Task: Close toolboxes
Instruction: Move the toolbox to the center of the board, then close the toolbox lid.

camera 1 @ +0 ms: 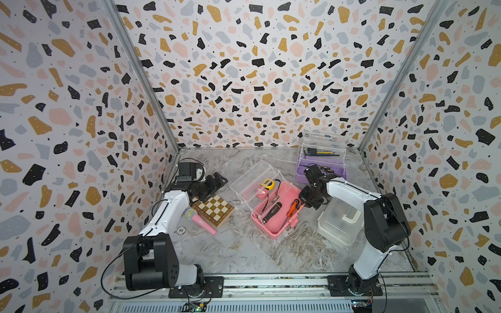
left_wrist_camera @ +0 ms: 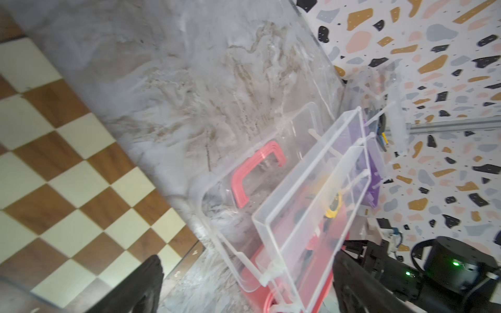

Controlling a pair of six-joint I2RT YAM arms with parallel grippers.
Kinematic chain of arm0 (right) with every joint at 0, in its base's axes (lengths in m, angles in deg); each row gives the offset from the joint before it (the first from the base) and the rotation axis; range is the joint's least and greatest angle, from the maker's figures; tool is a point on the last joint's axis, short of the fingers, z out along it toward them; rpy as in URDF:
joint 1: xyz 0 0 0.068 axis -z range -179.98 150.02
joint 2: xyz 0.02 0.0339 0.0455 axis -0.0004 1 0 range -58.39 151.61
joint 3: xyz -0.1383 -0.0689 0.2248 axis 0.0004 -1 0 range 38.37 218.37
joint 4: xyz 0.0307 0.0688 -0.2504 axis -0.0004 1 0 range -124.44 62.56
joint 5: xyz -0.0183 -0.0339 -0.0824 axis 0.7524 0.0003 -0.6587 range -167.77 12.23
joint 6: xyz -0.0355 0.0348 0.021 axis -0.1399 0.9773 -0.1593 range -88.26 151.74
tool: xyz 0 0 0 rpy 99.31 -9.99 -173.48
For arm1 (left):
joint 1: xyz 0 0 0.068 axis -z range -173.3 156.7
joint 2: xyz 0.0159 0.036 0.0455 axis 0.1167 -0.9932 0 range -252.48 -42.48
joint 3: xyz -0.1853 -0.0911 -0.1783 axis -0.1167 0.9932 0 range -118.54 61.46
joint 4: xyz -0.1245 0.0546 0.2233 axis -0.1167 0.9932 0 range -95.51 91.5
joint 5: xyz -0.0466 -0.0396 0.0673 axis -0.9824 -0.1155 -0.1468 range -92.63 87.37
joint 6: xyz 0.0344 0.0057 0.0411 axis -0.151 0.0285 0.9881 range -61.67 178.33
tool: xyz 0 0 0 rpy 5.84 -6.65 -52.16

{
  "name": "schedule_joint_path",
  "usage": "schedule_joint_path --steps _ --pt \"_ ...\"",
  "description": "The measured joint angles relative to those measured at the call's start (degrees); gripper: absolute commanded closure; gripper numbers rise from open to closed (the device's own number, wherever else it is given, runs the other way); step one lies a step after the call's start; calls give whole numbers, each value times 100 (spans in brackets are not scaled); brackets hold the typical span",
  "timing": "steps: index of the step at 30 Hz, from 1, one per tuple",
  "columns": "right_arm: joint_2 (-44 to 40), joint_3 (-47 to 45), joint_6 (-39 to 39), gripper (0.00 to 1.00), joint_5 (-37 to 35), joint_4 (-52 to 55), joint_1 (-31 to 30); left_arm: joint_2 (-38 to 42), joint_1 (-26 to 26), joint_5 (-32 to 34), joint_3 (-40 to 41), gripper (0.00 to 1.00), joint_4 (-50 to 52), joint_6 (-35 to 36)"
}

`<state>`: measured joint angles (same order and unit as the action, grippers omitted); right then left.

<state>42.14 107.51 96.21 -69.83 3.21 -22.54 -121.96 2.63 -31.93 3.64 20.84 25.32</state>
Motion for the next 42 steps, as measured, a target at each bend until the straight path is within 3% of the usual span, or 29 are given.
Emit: schedule_joint_path --steps 3,7,11,18,35,42 --pt "-4 15 -247 99 4 83 131 -4 -44 227 20 28 133 212" --pt "-2 68 -522 99 -4 240 240 -55 -42 245 66 52 136 400" --pt "55 133 -651 99 9 304 271 -352 -15 74 66 65 17 487" --pt "81 155 -686 98 74 317 284 -1119 348 -50 -140 67 -4 557" --pt "87 153 -680 97 190 219 295 -1856 1034 155 -201 75 -7 861" --pt "83 125 -688 96 221 181 308 -1993 1108 431 -284 87 -46 1056"
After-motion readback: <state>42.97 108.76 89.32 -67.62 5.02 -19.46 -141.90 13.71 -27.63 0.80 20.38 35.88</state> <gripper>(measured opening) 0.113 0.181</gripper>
